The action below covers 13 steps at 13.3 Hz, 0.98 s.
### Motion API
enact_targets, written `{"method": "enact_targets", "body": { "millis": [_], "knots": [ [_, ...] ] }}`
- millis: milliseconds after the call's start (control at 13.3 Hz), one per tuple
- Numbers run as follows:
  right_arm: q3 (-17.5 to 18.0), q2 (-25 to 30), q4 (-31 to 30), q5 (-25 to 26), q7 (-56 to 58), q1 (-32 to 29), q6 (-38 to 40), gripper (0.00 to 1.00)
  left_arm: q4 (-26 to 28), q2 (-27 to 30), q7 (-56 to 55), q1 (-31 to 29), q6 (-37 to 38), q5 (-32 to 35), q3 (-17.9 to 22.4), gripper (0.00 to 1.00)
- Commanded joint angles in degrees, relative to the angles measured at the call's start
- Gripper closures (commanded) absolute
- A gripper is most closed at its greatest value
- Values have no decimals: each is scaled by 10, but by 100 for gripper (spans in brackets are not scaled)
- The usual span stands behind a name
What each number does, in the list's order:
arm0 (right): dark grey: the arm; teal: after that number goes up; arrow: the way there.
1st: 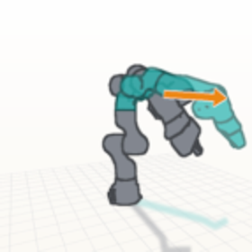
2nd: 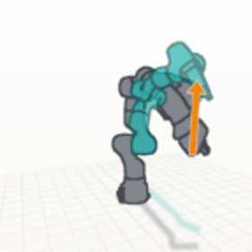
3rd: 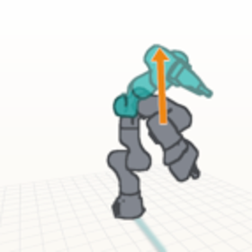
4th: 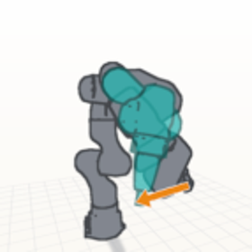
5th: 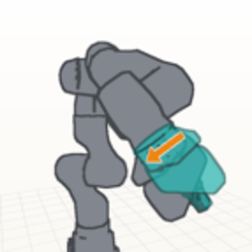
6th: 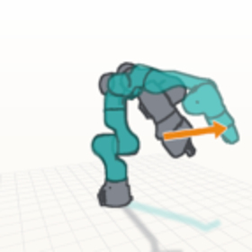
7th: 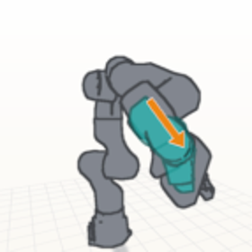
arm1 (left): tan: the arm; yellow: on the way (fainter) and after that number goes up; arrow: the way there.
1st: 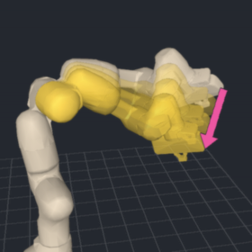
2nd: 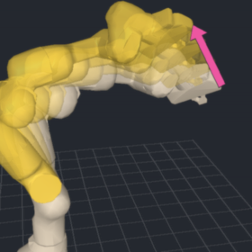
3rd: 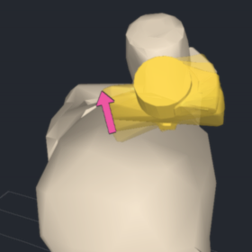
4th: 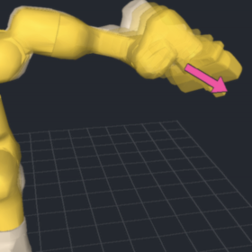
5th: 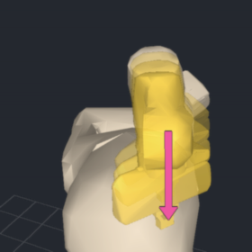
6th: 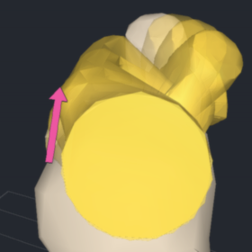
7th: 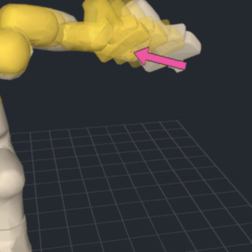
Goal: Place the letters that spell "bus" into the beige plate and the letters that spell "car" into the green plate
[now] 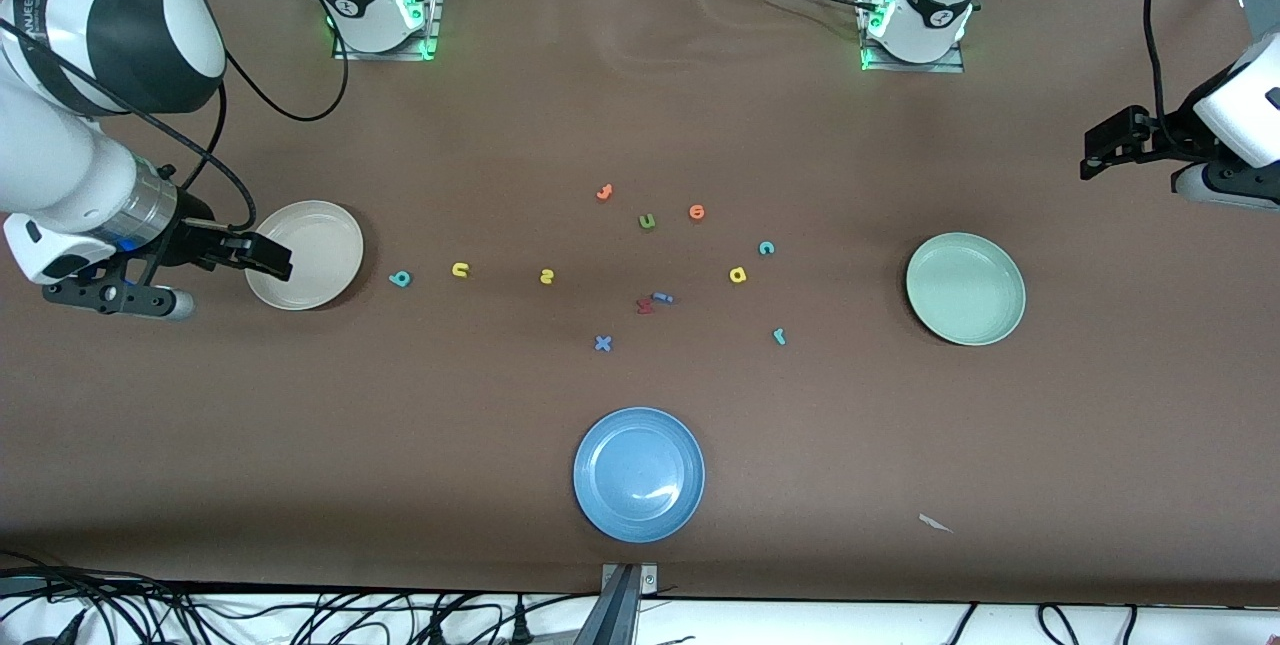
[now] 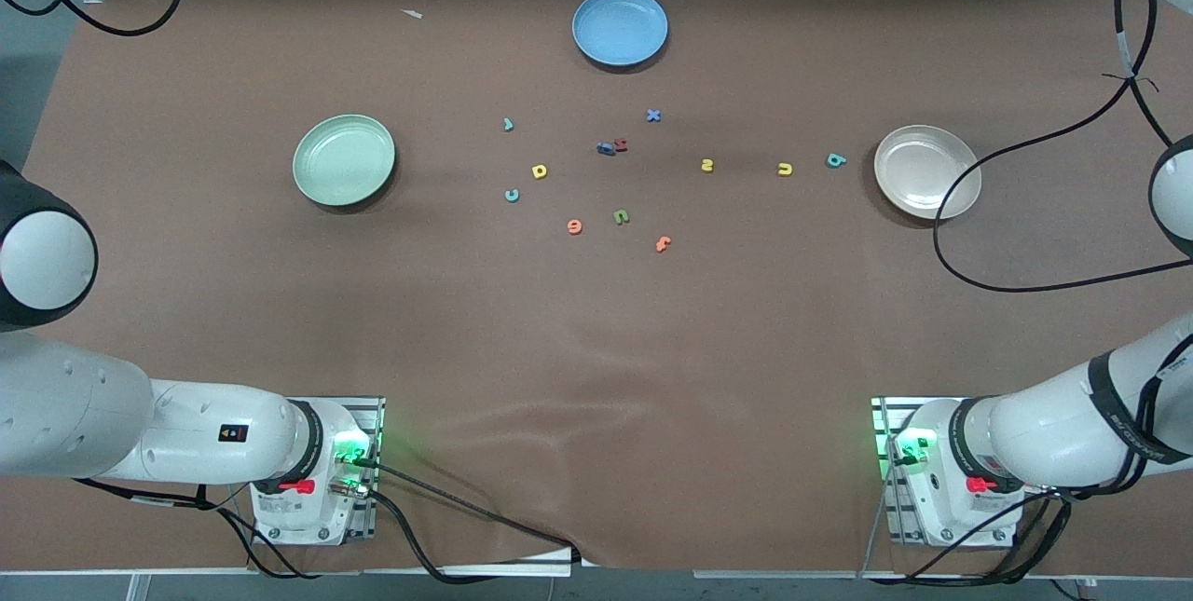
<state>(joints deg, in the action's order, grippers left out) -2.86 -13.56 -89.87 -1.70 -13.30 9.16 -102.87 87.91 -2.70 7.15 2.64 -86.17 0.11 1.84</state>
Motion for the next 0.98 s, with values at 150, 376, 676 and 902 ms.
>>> {"method": "enact_targets", "body": {
  "millis": [150, 376, 676, 902],
  "knots": [
    [6, 10, -3, 2, -9, -1, -7, 0, -17, -6, 2, -1, 10, -2, -3, 0],
    [6, 12, 11, 1, -3, -2, 0, 0, -17, -6, 2, -1, 11, -2, -3, 0],
    [5, 11, 11, 1, 1, -3, 3, 0, -17, -6, 2, -1, 11, -2, -3, 0],
    [7, 8, 11, 10, -1, 9, 35, 0, -17, -6, 2, -1, 11, -2, -3, 0]
  ]
}}
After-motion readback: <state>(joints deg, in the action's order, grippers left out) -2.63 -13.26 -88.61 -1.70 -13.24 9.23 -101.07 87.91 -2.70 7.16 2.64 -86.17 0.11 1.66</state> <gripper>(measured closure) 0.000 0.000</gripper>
